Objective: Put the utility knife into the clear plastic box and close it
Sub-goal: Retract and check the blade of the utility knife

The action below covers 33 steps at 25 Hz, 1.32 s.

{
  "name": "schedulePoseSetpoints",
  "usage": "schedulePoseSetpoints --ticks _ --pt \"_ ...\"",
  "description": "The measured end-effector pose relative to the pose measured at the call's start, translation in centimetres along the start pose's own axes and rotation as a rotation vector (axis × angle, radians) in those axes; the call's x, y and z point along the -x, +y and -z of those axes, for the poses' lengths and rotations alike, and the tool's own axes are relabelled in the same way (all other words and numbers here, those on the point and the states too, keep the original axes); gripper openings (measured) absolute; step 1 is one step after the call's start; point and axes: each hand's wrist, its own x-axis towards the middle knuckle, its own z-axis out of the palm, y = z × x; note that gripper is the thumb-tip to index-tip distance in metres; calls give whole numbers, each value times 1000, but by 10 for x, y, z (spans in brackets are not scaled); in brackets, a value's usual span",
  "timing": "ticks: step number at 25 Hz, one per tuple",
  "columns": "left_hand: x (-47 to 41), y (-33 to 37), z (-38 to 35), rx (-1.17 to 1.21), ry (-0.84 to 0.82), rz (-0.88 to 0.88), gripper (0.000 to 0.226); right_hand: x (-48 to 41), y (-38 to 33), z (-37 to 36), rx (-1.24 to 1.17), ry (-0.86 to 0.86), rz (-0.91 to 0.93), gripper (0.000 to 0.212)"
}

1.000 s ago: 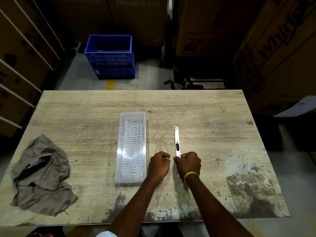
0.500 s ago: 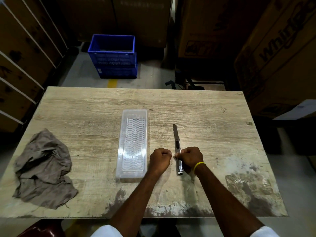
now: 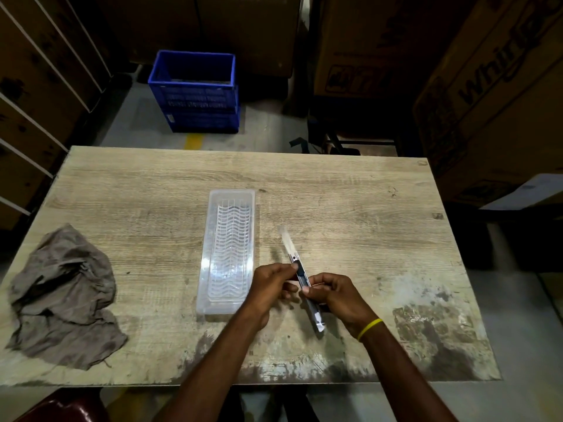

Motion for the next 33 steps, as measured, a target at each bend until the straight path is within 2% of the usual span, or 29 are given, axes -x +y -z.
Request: schedulePoseSetpoints --ticks 3,6,8,11,14,24,33 --pt "24 6 14 101 -37 -61 11 12 -12 -1 13 -79 45 14" --pt "42 6 25 173 -19 -149 14 18 -26 -8 87 -104 96 18" --pt "50 4 28 219 38 -200 18 17 -35 -21 145 -40 181 21" --pt "61 -1 30 277 100 -260 18 16 -45 -44 237 109 297 40" --pt "68 -3 34 346 124 -295 19 14 -49 -58 287 132 329 49" --pt "74 3 55 439 -18 -311 31 20 -59 -72 340 89 410 33" --pt "78 13 60 520 -38 -317 34 24 -76 -53 429 26 401 25"
